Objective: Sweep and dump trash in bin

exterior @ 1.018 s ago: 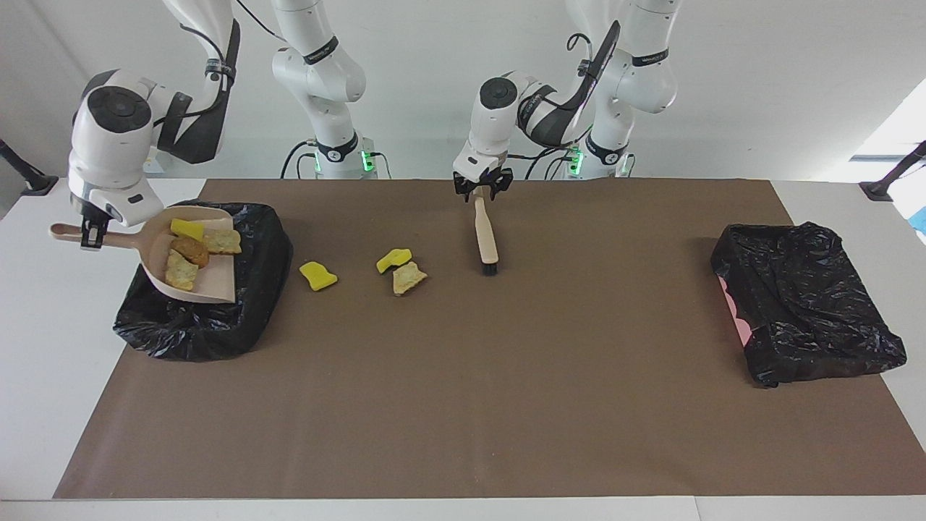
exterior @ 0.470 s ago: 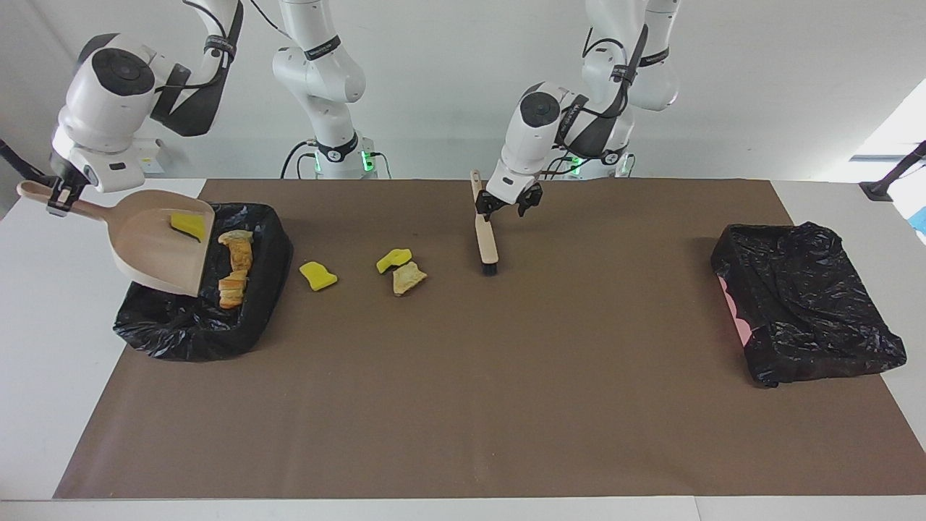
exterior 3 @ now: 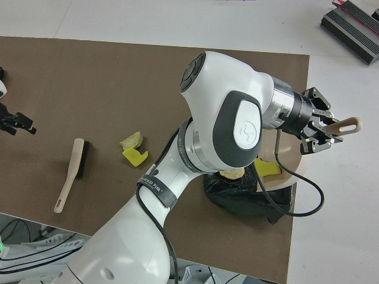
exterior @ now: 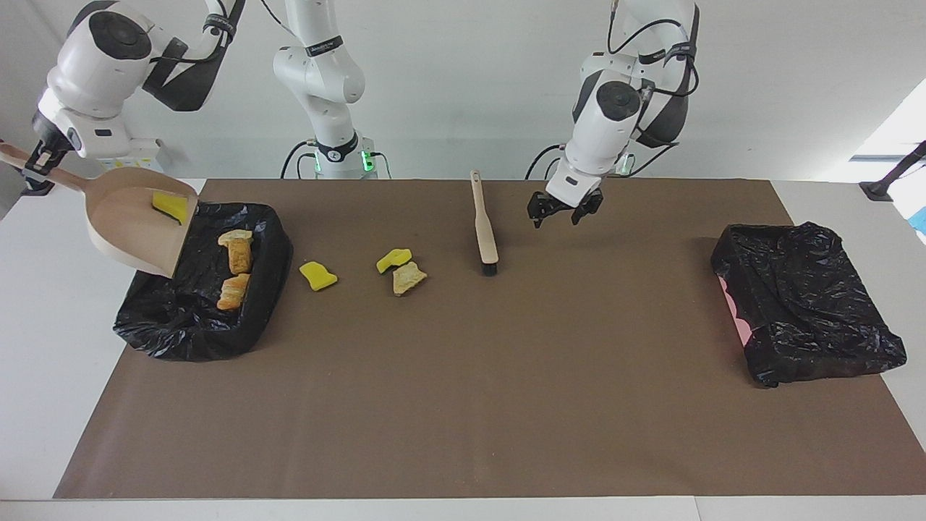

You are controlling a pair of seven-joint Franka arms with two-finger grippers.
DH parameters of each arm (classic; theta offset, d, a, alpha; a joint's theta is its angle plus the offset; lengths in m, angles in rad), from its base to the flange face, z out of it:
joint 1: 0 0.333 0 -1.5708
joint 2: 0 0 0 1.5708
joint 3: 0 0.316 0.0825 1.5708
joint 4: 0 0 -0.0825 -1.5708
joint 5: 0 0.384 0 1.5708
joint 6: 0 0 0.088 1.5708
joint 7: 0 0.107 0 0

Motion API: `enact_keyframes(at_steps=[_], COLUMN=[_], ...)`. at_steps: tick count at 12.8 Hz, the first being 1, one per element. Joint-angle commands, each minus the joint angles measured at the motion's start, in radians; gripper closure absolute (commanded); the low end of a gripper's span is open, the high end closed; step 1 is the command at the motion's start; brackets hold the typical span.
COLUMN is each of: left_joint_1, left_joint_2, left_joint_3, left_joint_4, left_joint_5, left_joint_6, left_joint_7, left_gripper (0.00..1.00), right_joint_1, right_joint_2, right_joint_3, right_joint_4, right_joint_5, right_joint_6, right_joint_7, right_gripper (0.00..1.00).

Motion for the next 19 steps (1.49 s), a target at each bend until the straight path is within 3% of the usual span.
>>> enact_keyframes(at_steps=[1,4,6,8,11,14,17,19], left_joint_1=[0.069,0.109,0.129,0.166,0.259,0.343,0.437,0.457], left_joint_2=[-0.05,-0.067,-0.065,-0.065,-0.079,-0.074,-0.059,-0.013], left_joint_3=[-0.01,-0.01,-0.009,-0.01,-0.009,-0.009,-0.009,-0.009], left_joint_4=[-0.01,-0.01,-0.01,-0.01,0.002,0.083,0.203,0.313], left_joint_5=[0.016,0.131,0.147,0.173,0.191,0.194,0.193,0.193], left_joint_6=[-0.065,-0.115,-0.107,-0.095,-0.09,-0.107,-0.136,-0.252], left_joint_7=[0.097,0.116,0.145,0.177,0.286,0.382,0.511,0.533], left_gripper=[0.07,0.07,0.07,0.0,0.0,0.0,0.0,0.0], right_joint_1=[0.002,0.042,0.039,0.029,0.041,0.142,0.112,0.092], right_joint_2=[-0.056,-0.06,-0.068,-0.071,-0.074,-0.085,-0.085,-0.082], right_joint_3=[0.007,0.013,0.013,0.009,0.013,0.023,0.012,0.01], right_joint_4=[-0.059,-0.06,-0.055,-0.04,-0.041,-0.047,-0.032,-0.009], right_joint_5=[-0.102,-0.165,-0.165,-0.165,-0.15,-0.148,-0.171,-0.168], right_joint_6=[0.016,-0.016,-0.021,-0.018,-0.022,-0.109,-0.099,-0.099], right_joint_7=[0.086,0.15,0.155,0.143,0.089,0.092,0.072,0.046], right_gripper=[1.0,1.0,1.0,1.0,1.0,1.0,1.0,1.0])
